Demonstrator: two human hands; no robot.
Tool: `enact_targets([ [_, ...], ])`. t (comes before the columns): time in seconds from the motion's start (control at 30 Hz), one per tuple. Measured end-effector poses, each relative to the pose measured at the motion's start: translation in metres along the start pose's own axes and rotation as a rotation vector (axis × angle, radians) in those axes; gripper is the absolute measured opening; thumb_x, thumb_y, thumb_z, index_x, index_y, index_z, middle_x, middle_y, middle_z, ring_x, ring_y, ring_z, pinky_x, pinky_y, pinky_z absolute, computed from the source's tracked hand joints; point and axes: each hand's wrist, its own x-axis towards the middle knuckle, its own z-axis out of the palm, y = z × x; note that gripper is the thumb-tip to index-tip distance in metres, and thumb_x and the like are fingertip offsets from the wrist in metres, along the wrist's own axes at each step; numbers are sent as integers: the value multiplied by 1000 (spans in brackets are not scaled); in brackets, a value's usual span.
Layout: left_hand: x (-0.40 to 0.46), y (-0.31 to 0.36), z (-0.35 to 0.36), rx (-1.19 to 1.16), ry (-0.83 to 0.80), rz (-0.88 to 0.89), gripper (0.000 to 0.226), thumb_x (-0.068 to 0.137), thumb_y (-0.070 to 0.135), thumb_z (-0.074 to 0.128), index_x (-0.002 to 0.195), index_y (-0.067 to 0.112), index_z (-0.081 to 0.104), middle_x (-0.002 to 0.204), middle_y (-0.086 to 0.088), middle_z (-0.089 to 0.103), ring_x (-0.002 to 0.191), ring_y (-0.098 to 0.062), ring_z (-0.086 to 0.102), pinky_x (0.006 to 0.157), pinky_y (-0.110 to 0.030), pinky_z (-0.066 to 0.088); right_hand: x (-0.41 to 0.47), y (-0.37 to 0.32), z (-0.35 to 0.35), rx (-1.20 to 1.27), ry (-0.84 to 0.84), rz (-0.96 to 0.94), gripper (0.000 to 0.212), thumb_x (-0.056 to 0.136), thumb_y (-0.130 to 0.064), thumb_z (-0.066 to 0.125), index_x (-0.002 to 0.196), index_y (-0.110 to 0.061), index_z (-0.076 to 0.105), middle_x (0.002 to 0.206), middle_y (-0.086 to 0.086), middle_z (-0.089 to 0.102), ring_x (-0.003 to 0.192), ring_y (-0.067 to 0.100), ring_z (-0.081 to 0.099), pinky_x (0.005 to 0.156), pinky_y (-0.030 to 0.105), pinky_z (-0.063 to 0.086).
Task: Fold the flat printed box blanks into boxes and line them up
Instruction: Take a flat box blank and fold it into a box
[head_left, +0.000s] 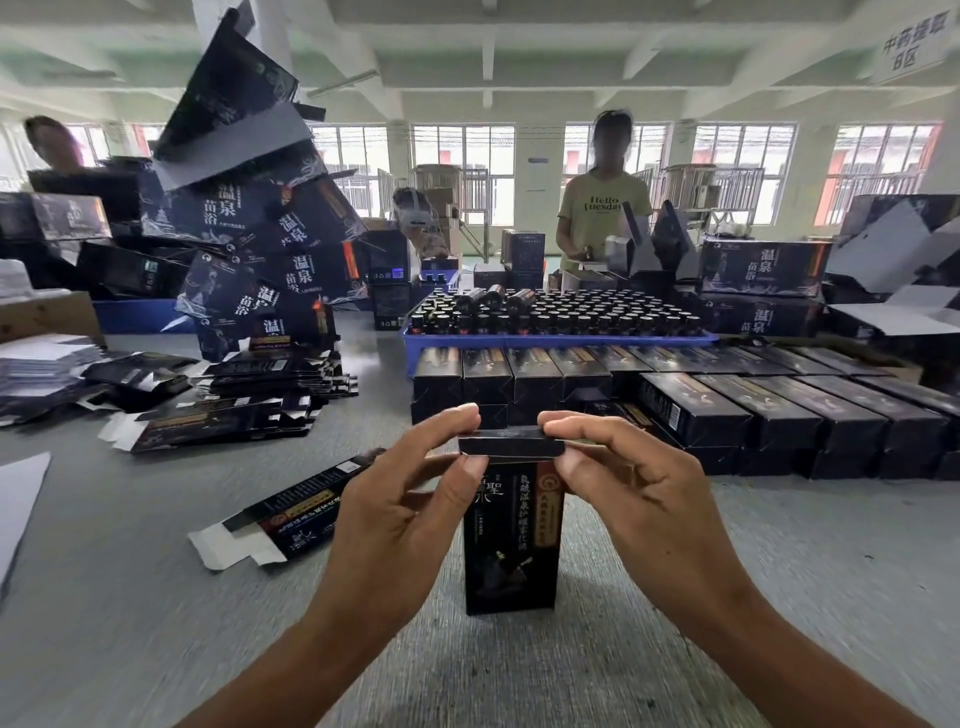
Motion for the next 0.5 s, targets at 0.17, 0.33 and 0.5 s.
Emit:
enact_targets([
  [0.17,-2,0,-2,1,-30,-40,32,97,29,65,128,27,64,115,8,72,111,-14,68,85,-25,57,-1,1,0,42,-10,8,20,93,-24,70,110,-34,74,112,-13,74,108,9,69,90,25,57],
  [0.33,-2,1,-1,-29,-26,-48,38,91,45,63,125,27,66,118,7,72,112,-15,68,87,-33,59,0,2,2,-10,37,15,21,93,-19,68,107,-34,74,109,-17,74,105,7,70,90,36,58],
  [0.5,0,-1,2,43,23,0,28,97,28,59,122,21,69,116,7,72,112,-16,68,88,-39,59,0,1,2,-16,38,8,21,93,-18,67,103,-35,74,111,-20,73,106,5,69,90,36,58],
])
